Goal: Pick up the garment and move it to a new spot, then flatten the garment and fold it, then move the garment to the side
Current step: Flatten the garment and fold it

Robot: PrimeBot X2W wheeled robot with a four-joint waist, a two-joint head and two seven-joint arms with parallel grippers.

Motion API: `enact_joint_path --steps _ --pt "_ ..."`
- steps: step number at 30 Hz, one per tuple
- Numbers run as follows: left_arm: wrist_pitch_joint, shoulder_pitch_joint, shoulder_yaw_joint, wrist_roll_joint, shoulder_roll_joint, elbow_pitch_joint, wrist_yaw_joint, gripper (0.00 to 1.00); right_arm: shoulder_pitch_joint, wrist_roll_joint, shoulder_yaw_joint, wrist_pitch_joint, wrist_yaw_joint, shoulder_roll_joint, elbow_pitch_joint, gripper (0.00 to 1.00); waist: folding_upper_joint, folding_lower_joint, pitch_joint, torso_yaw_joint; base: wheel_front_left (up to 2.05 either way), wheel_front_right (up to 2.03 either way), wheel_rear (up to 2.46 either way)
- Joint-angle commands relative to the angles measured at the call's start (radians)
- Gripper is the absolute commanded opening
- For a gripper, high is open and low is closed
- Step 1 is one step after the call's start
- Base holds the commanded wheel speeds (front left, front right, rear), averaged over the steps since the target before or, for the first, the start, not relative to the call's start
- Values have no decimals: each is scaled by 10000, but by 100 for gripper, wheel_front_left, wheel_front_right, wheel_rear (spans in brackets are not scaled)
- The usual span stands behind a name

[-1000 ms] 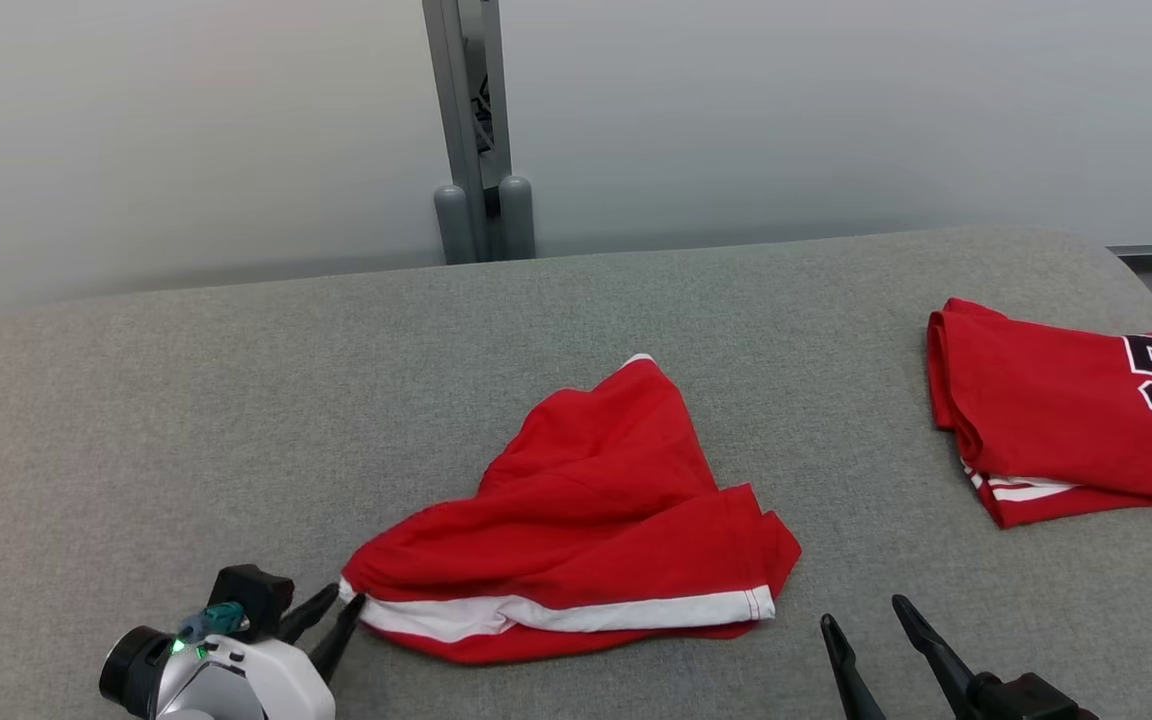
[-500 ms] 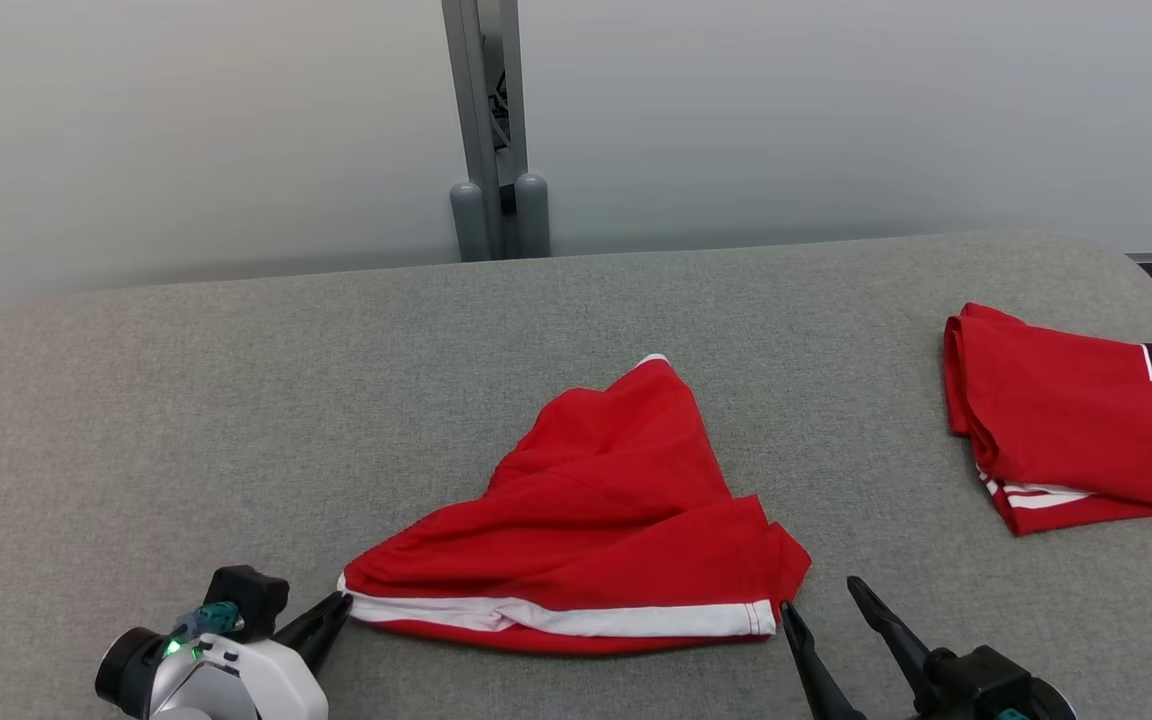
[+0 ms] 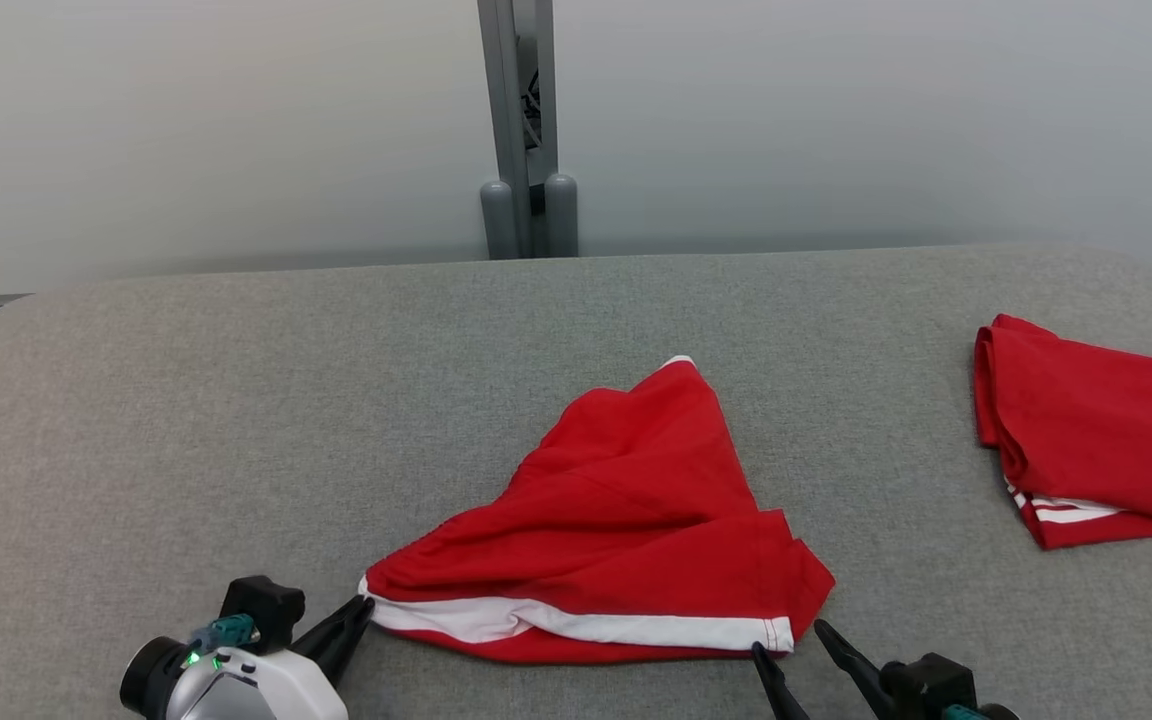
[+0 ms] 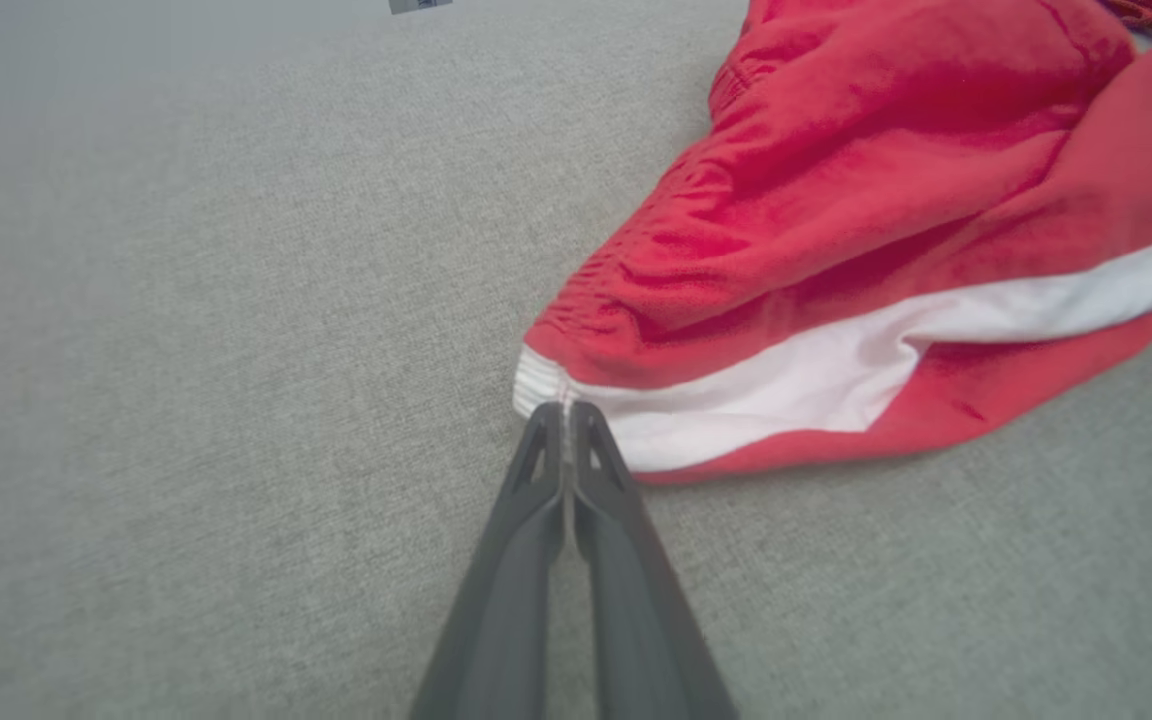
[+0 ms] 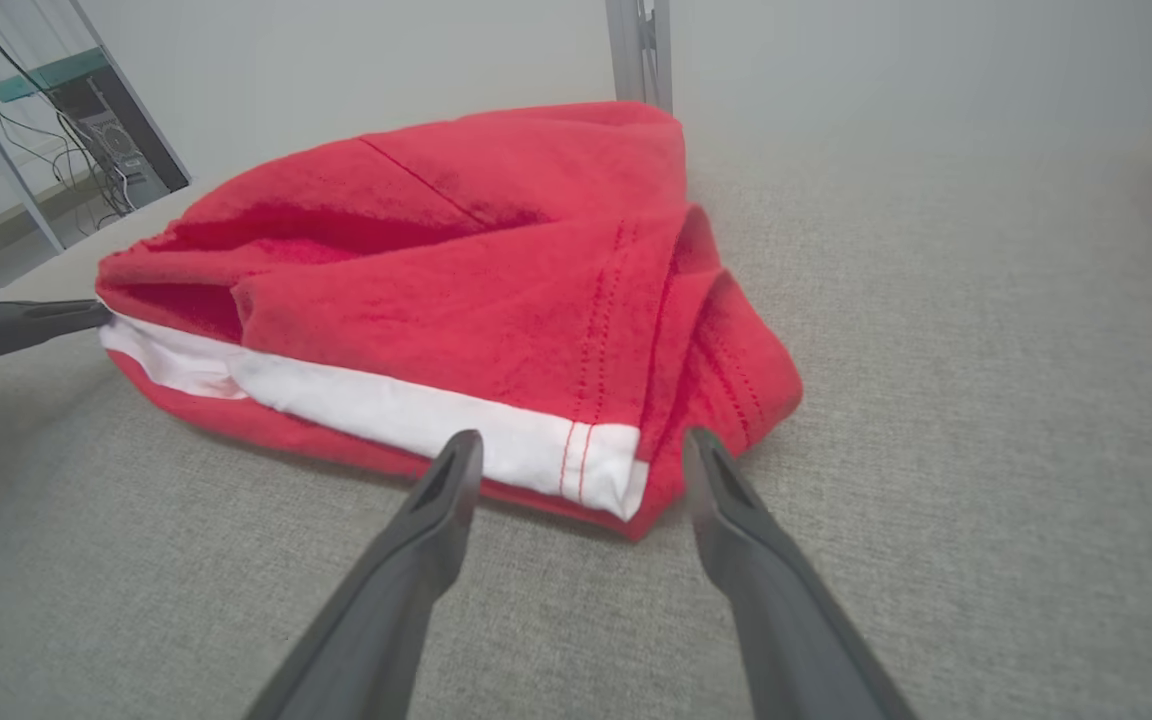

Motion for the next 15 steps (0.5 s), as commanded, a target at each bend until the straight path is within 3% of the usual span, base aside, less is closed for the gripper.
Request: enact_joint_path --steps 1,6,7,9,10,15 --pt "-51 -62 -15 36 -3 -27 -2 0 -195 43 -58 -4 -7 -46 279 100 0 0 53 112 0 0 0" --pt "-122 -214 -7 3 -31 -138 14 0 -623 319 92 -7 -6 -28 1047 100 0 0 143 290 0 0 0" --pt "-146 -235 3 1 -29 -154 43 0 -702 408 156 -5 -6 -27 1161 64 0 0 164 308 0 0 0" --pt "-165 -304 11 -1 -25 -189 61 0 -882 554 320 -5 -6 -32 1355 17 0 0 207 337 0 0 0" --pt "-174 -333 13 -4 -29 -204 69 0 -960 599 388 -5 -6 -34 1470 0 0 0 216 353 0 0 0" --pt "-310 -396 134 -66 0 -389 171 0 -1114 450 147 -5 -6 -38 1230 0 0 0 115 395 0 0 0"
